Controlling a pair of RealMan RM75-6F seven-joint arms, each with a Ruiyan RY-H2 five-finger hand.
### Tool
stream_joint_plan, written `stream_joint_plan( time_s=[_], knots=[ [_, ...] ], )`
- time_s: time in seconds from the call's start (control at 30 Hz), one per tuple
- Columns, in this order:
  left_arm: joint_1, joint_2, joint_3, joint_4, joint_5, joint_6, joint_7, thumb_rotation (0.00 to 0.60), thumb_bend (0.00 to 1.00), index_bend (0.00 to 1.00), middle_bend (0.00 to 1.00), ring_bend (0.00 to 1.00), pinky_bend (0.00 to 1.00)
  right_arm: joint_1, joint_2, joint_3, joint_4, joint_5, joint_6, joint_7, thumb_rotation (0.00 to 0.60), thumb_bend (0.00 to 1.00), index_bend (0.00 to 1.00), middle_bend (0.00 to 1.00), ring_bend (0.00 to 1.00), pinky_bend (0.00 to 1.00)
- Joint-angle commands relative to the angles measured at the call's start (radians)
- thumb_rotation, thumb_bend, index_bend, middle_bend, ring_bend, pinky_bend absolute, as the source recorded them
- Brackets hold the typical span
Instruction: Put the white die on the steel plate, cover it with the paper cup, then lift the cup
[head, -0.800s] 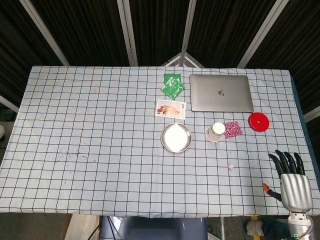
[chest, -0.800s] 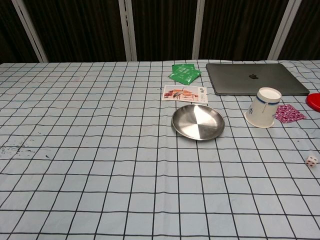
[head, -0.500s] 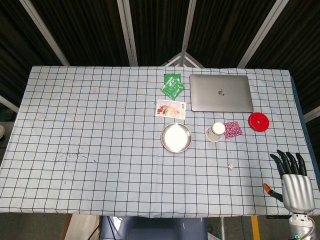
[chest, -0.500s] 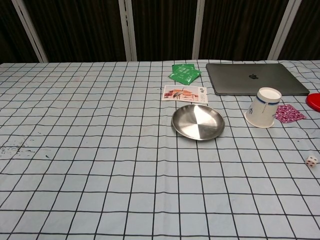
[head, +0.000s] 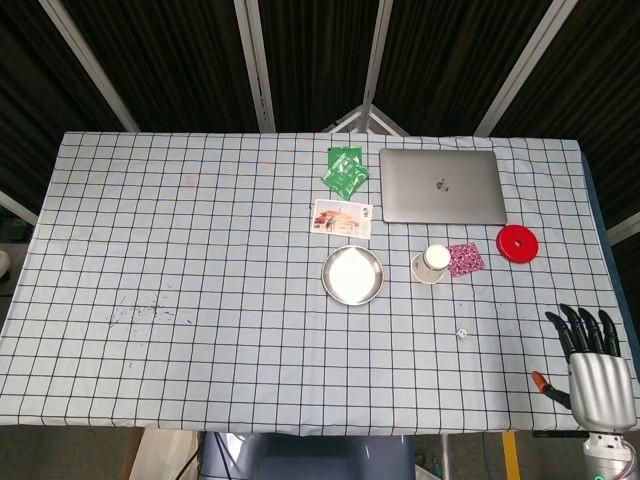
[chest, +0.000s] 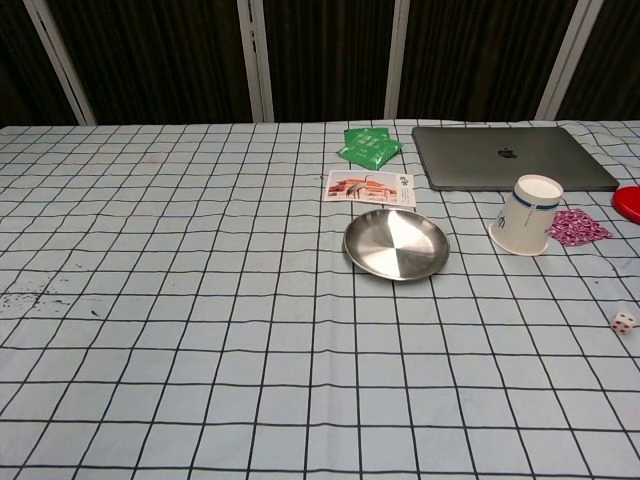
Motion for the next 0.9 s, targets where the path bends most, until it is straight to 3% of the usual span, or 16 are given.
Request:
stream_joint_plan(
  time_s=[0.03, 0.47, 0.7, 0.9],
  knots=[
    [-0.008, -0.003, -0.006, 0.001, -0.018, -0.018, 0.020, 0.600, 0.27, 0.30, 0.03, 0.00, 0.00, 0.000, 0.001, 0.000, -0.004, 0.003, -0.004, -0.004, 0.600, 0.04, 0.20, 0.14, 0.11, 0.01],
    [-0.023, -0.017, -0.007, -0.007, -0.005, -0.019, 0.068, 0.600, 0.26, 0.30, 0.04, 0.00, 0.00, 0.008, -0.015, -0.018, -0.003, 0.009, -0.045, -0.010, 0.600, 0.04, 0.25, 0.15, 0.11, 0.01],
    [-0.045, -0.025, -0.006, -0.009, -0.014, -0.058, 0.108, 0.600, 0.27, 0.30, 0.04, 0.00, 0.00, 0.047, -0.068, -0.049, -0.005, 0.022, -0.158, -0.039, 0.600, 0.04, 0.32, 0.25, 0.14, 0.01],
    [-0.060, -0.036, -0.007, -0.015, -0.005, -0.065, 0.142, 0.600, 0.27, 0.30, 0.03, 0.00, 0.00, 0.106, -0.124, -0.007, 0.004, 0.079, -0.242, -0.052, 0.600, 0.04, 0.44, 0.35, 0.19, 0.01]
  ],
)
